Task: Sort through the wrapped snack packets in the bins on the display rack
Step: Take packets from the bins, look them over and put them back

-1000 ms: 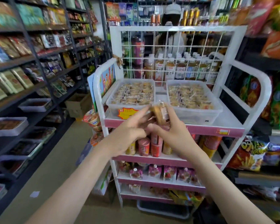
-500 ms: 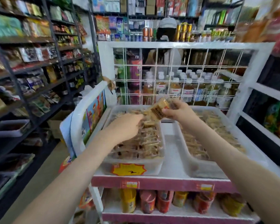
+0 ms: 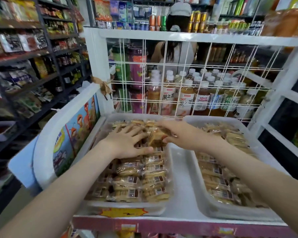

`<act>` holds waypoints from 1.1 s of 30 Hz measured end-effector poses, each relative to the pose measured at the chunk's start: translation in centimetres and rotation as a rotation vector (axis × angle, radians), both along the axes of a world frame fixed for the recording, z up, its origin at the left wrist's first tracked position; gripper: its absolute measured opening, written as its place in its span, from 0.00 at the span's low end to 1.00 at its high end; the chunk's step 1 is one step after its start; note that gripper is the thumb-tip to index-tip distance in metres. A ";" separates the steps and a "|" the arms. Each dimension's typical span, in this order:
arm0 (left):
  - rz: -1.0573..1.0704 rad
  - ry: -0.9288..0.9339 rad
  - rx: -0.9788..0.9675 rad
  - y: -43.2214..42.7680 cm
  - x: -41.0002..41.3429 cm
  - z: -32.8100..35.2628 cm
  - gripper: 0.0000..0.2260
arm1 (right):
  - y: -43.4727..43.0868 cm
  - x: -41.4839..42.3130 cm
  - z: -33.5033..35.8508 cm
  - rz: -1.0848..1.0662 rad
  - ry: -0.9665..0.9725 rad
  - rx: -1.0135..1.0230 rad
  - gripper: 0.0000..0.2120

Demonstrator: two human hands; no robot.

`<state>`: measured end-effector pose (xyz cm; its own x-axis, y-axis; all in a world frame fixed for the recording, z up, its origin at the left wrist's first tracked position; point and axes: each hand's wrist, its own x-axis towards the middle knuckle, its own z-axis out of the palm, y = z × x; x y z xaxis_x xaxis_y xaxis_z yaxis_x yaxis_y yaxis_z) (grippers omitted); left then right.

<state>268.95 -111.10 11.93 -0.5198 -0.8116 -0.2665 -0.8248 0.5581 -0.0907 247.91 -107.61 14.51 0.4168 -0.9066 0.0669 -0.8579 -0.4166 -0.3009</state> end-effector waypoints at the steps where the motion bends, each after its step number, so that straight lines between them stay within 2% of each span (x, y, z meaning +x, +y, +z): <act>1: 0.008 -0.001 -0.003 -0.2 0.1 0.0 0.43 | -0.3 0.2 -0.4 0.018 0.067 0.016 0.23; 4: 0.020 0.003 0.000 -0.6 0.1 -0.2 0.45 | -1.3 0.8 -1.8 0.072 0.405 0.076 0.22; 6: 0.030 0.011 0.003 -0.5 0.0 -0.3 0.45 | -1.7 1.0 -2.1 0.060 0.537 0.105 0.23; 8: 0.043 0.021 -0.004 -0.2 0.1 -0.3 0.44 | -2.0 1.3 -1.9 0.034 0.510 0.123 0.22; 11: 0.078 0.054 -0.027 0.6 0.4 0.2 0.41 | -2.3 1.5 -1.7 0.010 0.361 0.085 0.20; 15: 0.150 0.052 0.031 2.8 1.6 1.1 0.44 | -3.6 1.3 -1.7 -0.015 0.232 -0.003 0.18; 18: 0.131 0.067 0.040 4.1 2.5 0.9 0.40 | -4.8 1.3 -1.7 0.012 0.263 -0.055 0.15; 20: 0.073 0.082 0.031 4.2 2.5 0.6 0.37 | -5.2 1.8 -1.8 0.036 0.320 -0.065 0.16; 26: 0.040 0.040 0.074 3.0 1.5 0.0 0.38 | -5.2 2.5 -1.1 0.035 0.483 -0.108 0.17; 30: 0.046 0.058 0.110 3.2 1.5 -0.3 0.38 | -4.6 3.0 -1.2 0.007 0.516 -0.124 0.10; 33: 0.050 0.072 0.100 3.3 1.6 -0.6 0.39 | -3.9 3.2 -1.0 -0.040 0.466 -0.084 0.08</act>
<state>270.51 -107.83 11.35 -0.4999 -0.8082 -0.3112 -0.8543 0.5192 0.0239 251.10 -111.55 13.47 0.3851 -0.9218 -0.0446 -0.9092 -0.3872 0.1531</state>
